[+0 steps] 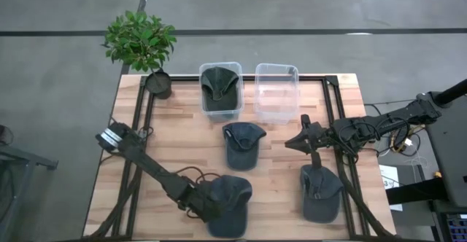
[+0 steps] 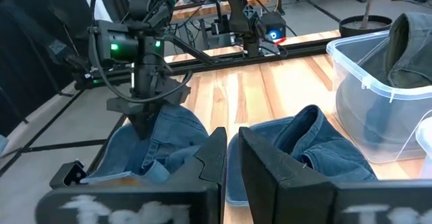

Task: Pick & Place hat
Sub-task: Put the bottom blue cap into the right transparent bin

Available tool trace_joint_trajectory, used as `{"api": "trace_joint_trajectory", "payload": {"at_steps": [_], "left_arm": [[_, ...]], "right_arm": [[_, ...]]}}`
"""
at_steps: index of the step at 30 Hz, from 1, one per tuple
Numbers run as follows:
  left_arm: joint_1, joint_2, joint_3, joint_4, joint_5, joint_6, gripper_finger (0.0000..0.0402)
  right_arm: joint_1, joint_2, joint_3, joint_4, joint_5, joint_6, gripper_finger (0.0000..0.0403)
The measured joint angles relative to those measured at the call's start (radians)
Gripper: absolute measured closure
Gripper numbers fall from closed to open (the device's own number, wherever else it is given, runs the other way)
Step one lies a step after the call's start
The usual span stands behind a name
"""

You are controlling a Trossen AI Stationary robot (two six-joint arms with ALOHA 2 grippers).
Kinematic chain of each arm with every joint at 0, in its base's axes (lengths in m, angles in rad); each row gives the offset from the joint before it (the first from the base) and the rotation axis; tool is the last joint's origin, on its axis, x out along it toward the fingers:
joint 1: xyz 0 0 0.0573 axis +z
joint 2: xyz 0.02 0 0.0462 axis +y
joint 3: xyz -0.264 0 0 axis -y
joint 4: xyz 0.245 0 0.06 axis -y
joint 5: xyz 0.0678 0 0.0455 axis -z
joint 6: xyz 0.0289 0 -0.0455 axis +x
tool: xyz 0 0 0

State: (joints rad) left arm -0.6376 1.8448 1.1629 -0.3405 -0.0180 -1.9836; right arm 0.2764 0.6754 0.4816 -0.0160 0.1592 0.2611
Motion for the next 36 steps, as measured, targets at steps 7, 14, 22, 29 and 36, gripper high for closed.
{"api": "trace_joint_trajectory", "payload": {"at_steps": [7,14,22,29,36], "left_arm": [[0.001,0.007,-0.001,0.0,-0.098,-0.05,0.0336],[0.001,-0.047,0.004,-0.014,-0.243,-0.015,0.0394],[-0.015,-0.234,0.054,-0.02,-0.396,0.166,0.0397],[-0.023,-0.396,0.085,-0.012,-0.727,0.581,0.0398],[-0.019,-0.486,0.076,0.14,-0.872,1.151,0.0398]], "right_arm": [[0.0,0.0,0.0,-0.004,0.0,-0.003,0.0367],[0.0,0.0,0.0,-0.005,0.0,-0.003,0.0367],[0.0,0.0,0.0,-0.004,-0.001,-0.003,0.0367],[0.0,0.0,0.0,-0.004,-0.001,-0.013,0.0367],[0.0,0.0,0.0,-0.003,-0.001,-0.056,0.0367]]}}
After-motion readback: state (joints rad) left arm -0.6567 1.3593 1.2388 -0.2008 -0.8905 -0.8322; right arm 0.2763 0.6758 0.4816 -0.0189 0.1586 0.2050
